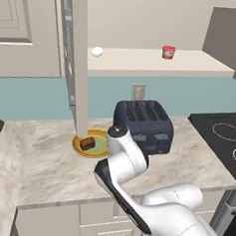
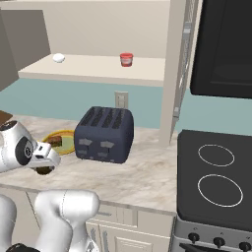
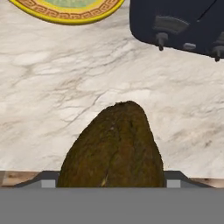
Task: Pick the avocado and bread from the counter and place them on the plate. Then pick the jam from the cabinet and place it next to the plate. Lastly close the cabinet door.
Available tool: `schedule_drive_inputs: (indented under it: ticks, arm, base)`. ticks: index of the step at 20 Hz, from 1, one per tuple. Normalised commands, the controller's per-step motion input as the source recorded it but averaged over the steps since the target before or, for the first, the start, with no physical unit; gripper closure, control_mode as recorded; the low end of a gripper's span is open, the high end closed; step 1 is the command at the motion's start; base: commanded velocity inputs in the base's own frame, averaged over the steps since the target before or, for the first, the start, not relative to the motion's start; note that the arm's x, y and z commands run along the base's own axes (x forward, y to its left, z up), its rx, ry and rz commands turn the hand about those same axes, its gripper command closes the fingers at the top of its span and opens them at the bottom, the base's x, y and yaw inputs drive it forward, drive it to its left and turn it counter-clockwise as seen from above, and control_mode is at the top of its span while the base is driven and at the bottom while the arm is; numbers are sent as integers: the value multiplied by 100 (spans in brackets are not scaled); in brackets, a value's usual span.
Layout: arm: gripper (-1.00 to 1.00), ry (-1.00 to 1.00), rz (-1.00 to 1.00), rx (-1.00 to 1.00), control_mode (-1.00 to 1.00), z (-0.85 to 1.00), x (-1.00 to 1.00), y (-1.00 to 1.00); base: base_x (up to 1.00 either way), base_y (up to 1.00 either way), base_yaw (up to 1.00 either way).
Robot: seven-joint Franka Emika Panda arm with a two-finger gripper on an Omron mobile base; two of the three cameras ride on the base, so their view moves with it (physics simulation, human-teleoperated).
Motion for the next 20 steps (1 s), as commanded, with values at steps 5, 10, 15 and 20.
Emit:
schedule_drive_inputs:
  ticks: [5,10,15,20]
  arm:
    - [100,1,0,-1,-100,29,52,60]
    - [100,3,0,0,-100,31,47,19]
    - [100,7,-1,0,-100,19,39,0]
    - [100,4,0,0,-100,0,39,-1]
  base:
    - [0,0,0]
    - [0,0,0]
    - [0,0,0]
    - [0,0,0]
